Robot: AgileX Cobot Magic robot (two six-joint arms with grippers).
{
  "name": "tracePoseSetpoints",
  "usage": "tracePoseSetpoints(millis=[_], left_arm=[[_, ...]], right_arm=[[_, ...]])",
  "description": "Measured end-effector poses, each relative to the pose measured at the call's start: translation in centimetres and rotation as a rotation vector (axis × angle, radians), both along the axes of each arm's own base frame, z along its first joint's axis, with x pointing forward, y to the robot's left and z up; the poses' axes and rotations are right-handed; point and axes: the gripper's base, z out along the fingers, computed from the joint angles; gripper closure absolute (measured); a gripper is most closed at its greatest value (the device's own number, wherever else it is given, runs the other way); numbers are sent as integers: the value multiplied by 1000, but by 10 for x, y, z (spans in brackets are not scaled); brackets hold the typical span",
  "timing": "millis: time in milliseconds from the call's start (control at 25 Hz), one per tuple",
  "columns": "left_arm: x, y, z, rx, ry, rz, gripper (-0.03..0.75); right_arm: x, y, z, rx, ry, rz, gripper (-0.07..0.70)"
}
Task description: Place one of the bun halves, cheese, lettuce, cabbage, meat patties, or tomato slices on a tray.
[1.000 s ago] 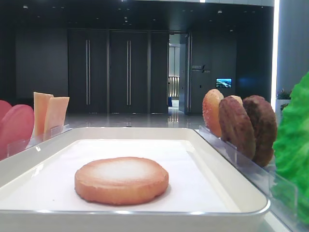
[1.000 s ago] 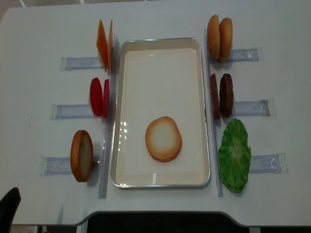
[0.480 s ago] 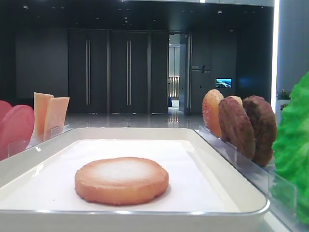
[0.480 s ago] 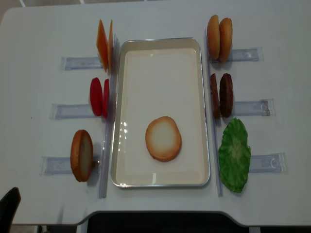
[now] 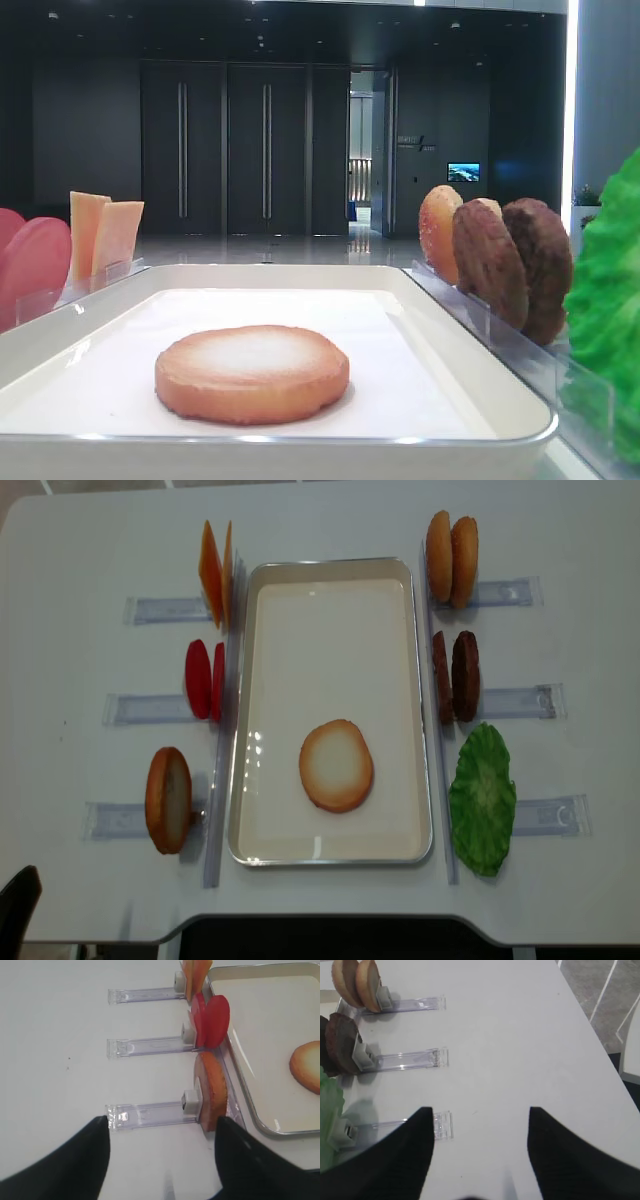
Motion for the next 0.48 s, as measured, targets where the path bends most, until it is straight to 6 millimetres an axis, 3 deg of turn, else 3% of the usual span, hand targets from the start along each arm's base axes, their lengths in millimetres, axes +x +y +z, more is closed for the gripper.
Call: tracePoseSetpoints(millis=[480], left_arm=[[0, 0, 0, 0, 0, 0, 304]], right_arm=[[0, 0, 0, 0, 0, 0, 232]])
